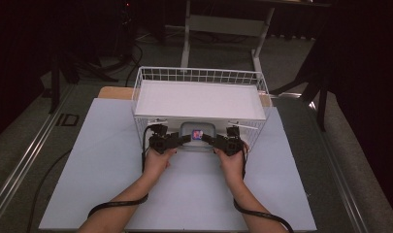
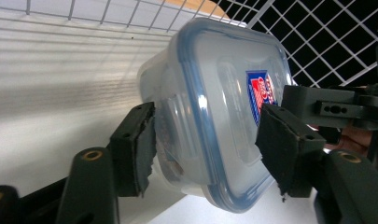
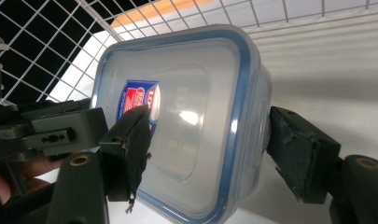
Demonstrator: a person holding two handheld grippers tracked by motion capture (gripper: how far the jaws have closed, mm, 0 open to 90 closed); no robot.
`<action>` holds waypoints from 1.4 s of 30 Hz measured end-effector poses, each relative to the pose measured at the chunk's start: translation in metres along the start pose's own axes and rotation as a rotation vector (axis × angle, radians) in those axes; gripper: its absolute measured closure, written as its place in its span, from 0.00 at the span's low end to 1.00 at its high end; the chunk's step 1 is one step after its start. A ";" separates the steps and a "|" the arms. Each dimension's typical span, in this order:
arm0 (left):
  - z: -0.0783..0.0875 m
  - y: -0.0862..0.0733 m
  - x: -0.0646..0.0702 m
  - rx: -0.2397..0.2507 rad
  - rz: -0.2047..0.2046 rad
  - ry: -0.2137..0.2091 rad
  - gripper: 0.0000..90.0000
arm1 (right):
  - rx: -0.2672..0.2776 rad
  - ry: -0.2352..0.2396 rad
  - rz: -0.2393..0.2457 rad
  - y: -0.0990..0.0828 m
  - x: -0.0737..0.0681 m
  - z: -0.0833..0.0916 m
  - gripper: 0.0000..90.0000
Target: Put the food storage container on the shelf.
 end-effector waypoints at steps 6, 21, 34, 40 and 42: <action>-0.004 0.000 -0.002 -0.002 0.011 0.000 0.37 | 0.031 0.002 0.003 -0.001 0.003 -0.004 0.32; 0.011 -0.004 0.002 0.049 -0.020 -0.012 0.32 | 0.067 -0.069 0.177 -0.004 -0.008 0.005 0.34; 0.048 -0.025 0.013 0.073 -0.122 -0.063 0.22 | 0.059 -0.050 0.271 -0.020 -0.036 0.022 0.37; 0.080 -0.032 0.026 0.036 -0.191 -0.120 0.21 | 0.048 -0.045 0.294 -0.025 -0.043 0.027 0.43; 0.090 -0.036 0.028 0.029 -0.208 -0.117 0.18 | 0.050 -0.035 0.293 -0.026 -0.044 0.028 0.43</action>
Point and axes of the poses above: each handheld gripper's, and its own axes: z roughly backward along the jaws, y roughly out of its top, x roughly to its right, the point moved 4 cm from there along -z, roughly forward along the jaws, and after that the axes turned 8 degrees about y, right-handed, at the moved point
